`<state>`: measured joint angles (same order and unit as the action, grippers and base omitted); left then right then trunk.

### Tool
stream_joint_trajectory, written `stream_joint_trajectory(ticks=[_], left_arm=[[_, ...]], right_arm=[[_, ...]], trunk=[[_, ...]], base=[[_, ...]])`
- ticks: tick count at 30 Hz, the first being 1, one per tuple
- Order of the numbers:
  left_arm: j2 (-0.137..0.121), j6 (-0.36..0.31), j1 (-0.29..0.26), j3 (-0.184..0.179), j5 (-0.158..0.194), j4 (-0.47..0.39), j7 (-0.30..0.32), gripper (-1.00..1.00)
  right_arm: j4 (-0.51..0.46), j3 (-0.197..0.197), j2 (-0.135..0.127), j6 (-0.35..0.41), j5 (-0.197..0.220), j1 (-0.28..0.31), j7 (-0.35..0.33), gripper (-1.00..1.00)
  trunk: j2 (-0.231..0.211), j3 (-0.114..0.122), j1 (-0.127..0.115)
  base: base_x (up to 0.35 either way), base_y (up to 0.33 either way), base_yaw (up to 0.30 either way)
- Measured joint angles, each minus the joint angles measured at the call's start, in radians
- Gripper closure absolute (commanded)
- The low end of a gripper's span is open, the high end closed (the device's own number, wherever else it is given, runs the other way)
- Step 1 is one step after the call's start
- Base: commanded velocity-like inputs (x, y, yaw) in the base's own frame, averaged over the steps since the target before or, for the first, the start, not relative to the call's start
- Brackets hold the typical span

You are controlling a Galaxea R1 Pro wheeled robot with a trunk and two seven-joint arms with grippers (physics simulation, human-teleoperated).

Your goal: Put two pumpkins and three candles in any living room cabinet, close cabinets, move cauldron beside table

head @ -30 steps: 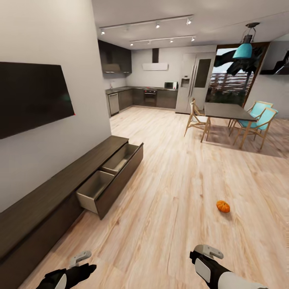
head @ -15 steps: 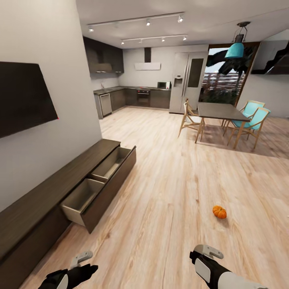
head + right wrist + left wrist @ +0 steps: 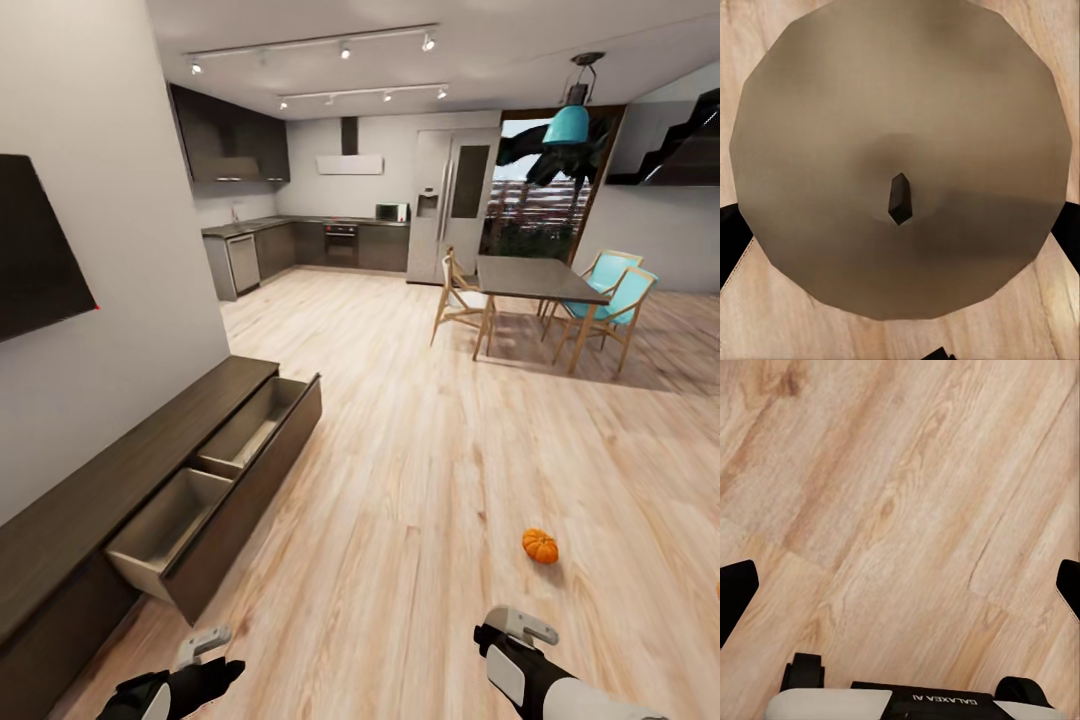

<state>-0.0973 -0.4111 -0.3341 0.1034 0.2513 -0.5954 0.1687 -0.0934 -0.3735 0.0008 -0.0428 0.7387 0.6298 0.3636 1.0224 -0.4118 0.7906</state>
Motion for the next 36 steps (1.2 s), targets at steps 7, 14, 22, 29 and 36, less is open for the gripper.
stream_joint_trajectory(ticks=[7, 14, 22, 29, 36], left_arm=[[0.0, 0.0, 0.0, 0.0, 0.0, 0.0, 0.0, -1.0], [0.0, 0.0, 0.0, 0.0, 0.0, 0.0, 0.0, -1.0], [0.0, 0.0, 0.0, 0.0, 0.0, 0.0, 0.0, -1.0], [0.0, 0.019, 0.0, 0.0, 0.0, 0.0, 0.0, -1.0], [0.0, 0.02, 0.0, 0.0, 0.0, 0.0, 0.0, -1.0]], right_arm=[[0.001, 0.0, 0.0, -0.002, 0.0, 0.0, 0.0, 1.0], [0.002, -0.001, 0.001, -0.002, 0.0, 0.0, 0.0, 1.0], [0.002, -0.001, 0.001, -0.002, 0.0, 0.0, 0.0, 1.0], [0.002, -0.001, 0.001, -0.001, 0.0, 0.0, -0.001, 1.0], [0.002, -0.001, 0.001, -0.001, 0.0, 0.0, -0.002, 1.0]], trunk=[[0.0, 0.0, 0.0], [0.0, 0.0, 0.0], [0.0, 0.0, 0.0], [0.0, 0.0, 0.0], [0.0, 0.0, 0.0]], base=[[0.319, -0.073, -0.088], [0.319, -0.073, -0.036], [0.319, -0.073, -0.03], [0.321, -0.052, -0.001], [0.325, -0.003, 0.0]])
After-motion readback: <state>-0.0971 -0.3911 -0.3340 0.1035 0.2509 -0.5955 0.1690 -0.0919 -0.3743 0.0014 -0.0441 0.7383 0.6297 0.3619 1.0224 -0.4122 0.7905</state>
